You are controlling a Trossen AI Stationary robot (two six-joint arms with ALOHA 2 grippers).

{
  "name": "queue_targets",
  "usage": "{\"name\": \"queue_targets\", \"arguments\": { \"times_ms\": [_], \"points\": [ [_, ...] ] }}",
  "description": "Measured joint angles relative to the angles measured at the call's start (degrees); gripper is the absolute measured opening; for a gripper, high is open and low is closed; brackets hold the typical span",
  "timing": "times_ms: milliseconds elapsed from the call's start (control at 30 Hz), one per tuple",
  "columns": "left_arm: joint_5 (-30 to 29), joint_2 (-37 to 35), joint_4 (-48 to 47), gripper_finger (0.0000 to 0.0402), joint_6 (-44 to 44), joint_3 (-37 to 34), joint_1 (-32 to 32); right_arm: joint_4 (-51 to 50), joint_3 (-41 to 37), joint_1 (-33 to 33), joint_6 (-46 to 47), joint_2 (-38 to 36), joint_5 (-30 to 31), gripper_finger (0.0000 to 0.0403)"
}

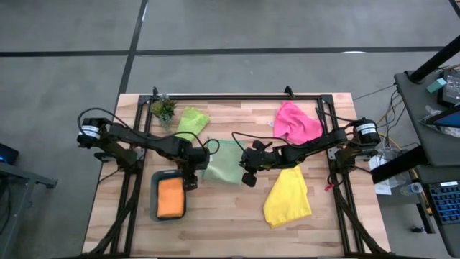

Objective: Fold microfiber towels
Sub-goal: Fold the light green microfiber cloth

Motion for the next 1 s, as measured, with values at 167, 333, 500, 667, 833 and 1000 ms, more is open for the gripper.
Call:
{"name": "queue_targets", "arguments": {
  "times_ms": [167, 333, 500, 667, 833, 1000],
  "points": [
    [-1.22, -0.33, 3.51, 0.0192, 2.86, 0.66, -0.06, 3.59, 0.13, -0.36, -1.08, 0.02, -0.02, 0.0038],
    [-4.14, -0.33, 9.34, 0.0150, 4.44, -0.91, -0.07, 9.04, 1.50, -2.04, -2.37, 2.33, -2.94, 0.0038],
    [-4.28, -0.33, 14.16, 0.0103, 4.40, -2.81, -0.07, 11.49, 5.72, -4.84, -3.78, 6.93, -4.18, 0.0038],
    [-4.31, -0.02, 18.33, 0.0063, 4.33, -4.79, -0.09, 11.37, 12.68, -8.40, -8.43, 12.71, -5.69, 0.0038],
    [-4.28, 0.00, 20.46, 0.0033, 4.09, -7.15, -0.09, 11.49, 19.63, -12.31, -9.00, 18.89, -11.54, 0.0038],
    [-4.15, 0.00, 20.56, 0.0005, 2.73, -8.24, -0.13, 11.10, 23.93, -14.95, -6.41, 23.93, -13.56, 0.0038]
  ]
}}
